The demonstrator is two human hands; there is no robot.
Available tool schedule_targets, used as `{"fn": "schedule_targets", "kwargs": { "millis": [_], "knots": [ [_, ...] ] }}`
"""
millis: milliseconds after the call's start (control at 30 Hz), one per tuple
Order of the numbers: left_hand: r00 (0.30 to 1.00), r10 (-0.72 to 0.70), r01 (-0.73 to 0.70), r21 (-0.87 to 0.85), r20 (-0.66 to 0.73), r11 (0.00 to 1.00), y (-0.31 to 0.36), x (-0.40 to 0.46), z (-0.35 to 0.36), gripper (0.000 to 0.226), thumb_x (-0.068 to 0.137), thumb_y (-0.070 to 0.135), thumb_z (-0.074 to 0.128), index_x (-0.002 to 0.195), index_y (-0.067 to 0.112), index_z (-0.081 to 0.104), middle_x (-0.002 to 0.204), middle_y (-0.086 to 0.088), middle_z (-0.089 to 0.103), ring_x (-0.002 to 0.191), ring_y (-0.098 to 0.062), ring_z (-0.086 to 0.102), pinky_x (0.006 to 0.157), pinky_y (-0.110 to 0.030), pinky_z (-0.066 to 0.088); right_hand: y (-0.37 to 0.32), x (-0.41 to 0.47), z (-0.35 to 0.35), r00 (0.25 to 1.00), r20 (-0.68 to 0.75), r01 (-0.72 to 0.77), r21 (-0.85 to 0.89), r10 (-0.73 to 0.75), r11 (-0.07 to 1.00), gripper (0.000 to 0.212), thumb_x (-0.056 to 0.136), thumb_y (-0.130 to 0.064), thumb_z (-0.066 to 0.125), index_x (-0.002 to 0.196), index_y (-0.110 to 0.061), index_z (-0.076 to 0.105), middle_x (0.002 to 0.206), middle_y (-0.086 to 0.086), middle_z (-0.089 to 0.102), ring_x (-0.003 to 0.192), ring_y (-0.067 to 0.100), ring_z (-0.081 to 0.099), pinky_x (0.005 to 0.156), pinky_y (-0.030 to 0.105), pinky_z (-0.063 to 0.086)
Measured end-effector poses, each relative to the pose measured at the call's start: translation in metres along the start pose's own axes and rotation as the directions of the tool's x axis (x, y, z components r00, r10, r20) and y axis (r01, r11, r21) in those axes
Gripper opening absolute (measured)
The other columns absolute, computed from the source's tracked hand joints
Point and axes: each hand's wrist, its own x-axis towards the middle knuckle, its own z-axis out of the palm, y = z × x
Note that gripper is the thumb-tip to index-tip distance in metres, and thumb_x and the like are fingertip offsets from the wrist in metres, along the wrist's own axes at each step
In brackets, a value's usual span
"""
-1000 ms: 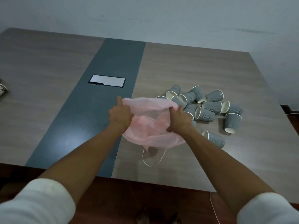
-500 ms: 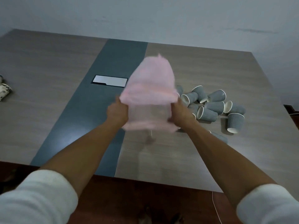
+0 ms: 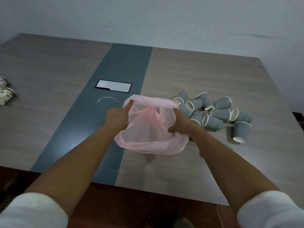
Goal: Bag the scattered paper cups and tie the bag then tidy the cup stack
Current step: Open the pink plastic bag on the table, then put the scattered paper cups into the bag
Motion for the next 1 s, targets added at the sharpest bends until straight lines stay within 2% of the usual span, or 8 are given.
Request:
{"fn": "schedule_targets", "kwargs": {
  "millis": [133, 233, 367, 467, 600, 700, 867, 1000],
  "knots": [
    [0.99, -0.133, 0.133, 0.02, 0.036, 0.991, -0.001, 0.002, -0.029, 0.119, 0.087, 0.032, 0.074, 0.156, 0.039, -0.023, 0.125, -0.016, 0.064, 0.116, -0.038, 0.063, 0.096, -0.045, 0.049, 0.001, 0.016, 0.005, 0.981, 0.172, 0.108, -0.12, -0.086, 0.987, 0.128, 0.047, -0.035, 0.085, 0.147, -0.062, 0.009, 0.14, -0.005, 0.057, 0.125, 0.025, 0.057, 0.103, 0.045, 0.05],
    [0.976, -0.216, 0.214, 0.053, 0.035, 0.975, 0.003, -0.002, -0.064, 0.129, 0.076, 0.028, 0.085, 0.158, 0.037, -0.015, 0.126, -0.016, 0.064, 0.118, -0.038, 0.061, 0.094, -0.044, 0.049, -0.008, 0.031, 0.003, 0.937, 0.286, 0.222, -0.036, -0.203, 0.974, 0.124, 0.061, -0.023, 0.087, 0.152, -0.057, 0.009, 0.154, -0.01, 0.042, 0.136, 0.016, 0.045, 0.114, 0.036, 0.038],
    [0.953, -0.287, 0.291, 0.018, -0.099, 0.957, 0.016, -0.001, -0.104, 0.112, 0.082, 0.029, 0.077, 0.16, 0.035, -0.002, 0.116, -0.014, 0.065, 0.105, -0.036, 0.063, 0.078, -0.039, 0.043, -0.017, 0.059, 0.002, 0.906, 0.287, 0.321, 0.015, -0.311, 0.947, 0.121, 0.071, -0.022, 0.085, 0.157, -0.051, 0.005, 0.156, 0.01, 0.038, 0.14, 0.028, 0.041, 0.117, 0.043, 0.035],
    [0.952, -0.284, 0.283, -0.026, -0.112, 0.959, 0.034, 0.006, -0.093, 0.095, 0.09, 0.019, 0.06, 0.16, 0.036, -0.002, 0.098, -0.011, 0.061, 0.093, -0.035, 0.061, 0.077, -0.038, 0.043, -0.02, 0.076, -0.001, 0.889, 0.313, 0.324, 0.088, -0.335, 0.942, 0.091, 0.082, -0.022, 0.076, 0.153, -0.05, 0.027, 0.149, 0.009, 0.044, 0.133, 0.026, 0.045, 0.113, 0.038, 0.038],
    [0.96, -0.28, 0.28, 0.039, 0.005, 0.959, 0.047, 0.015, -0.045, 0.091, 0.095, 0.014, 0.053, 0.16, 0.041, -0.005, 0.128, -0.017, 0.059, 0.11, -0.035, 0.063, 0.079, -0.037, 0.042, 0.002, 0.092, -0.011, 0.983, -0.029, 0.183, 0.305, -0.182, 0.935, 0.024, 0.095, -0.016, 0.049, 0.116, -0.022, 0.055, 0.099, 0.002, 0.062, 0.091, 0.026, 0.058, 0.08, 0.035, 0.048],
    [0.973, -0.227, 0.226, 0.028, 0.033, 0.974, 0.049, 0.02, -0.025, 0.091, 0.096, 0.018, 0.053, 0.158, 0.047, -0.007, 0.135, -0.016, 0.052, 0.112, -0.034, 0.062, 0.082, -0.04, 0.047, 0.025, 0.114, -0.023, 0.985, -0.168, 0.029, 0.349, 0.032, 0.937, 0.012, 0.101, -0.019, 0.042, 0.109, -0.019, 0.052, 0.091, 0.004, 0.058, 0.079, 0.021, 0.055, 0.075, 0.03, 0.046],
    [0.993, -0.098, 0.092, -0.089, -0.066, 0.992, 0.049, 0.032, -0.011, 0.08, 0.096, 0.034, 0.055, 0.159, 0.046, 0.007, 0.15, -0.008, 0.038, 0.106, -0.039, 0.064, 0.077, -0.04, 0.047, 0.029, 0.14, -0.022, 0.999, 0.006, 0.048, -0.033, -0.048, 0.998, 0.058, 0.099, -0.007, 0.047, 0.154, -0.013, 0.032, 0.136, 0.02, 0.052, 0.116, 0.031, 0.054, 0.103, 0.04, 0.043],
    [0.988, -0.057, 0.027, -0.201, -0.146, 0.979, 0.04, 0.042, -0.01, 0.062, 0.099, 0.035, 0.05, 0.156, 0.04, 0.028, 0.159, 0.0, 0.032, 0.115, -0.038, 0.061, 0.089, -0.046, 0.051, 0.029, 0.158, 0.0, 0.991, -0.051, 0.117, -0.115, -0.123, 0.987, 0.019, 0.093, -0.009, 0.055, 0.11, -0.002, 0.052, 0.12, 0.03, 0.059, 0.109, 0.043, 0.06, 0.076, 0.039, 0.042]
  ]
}}
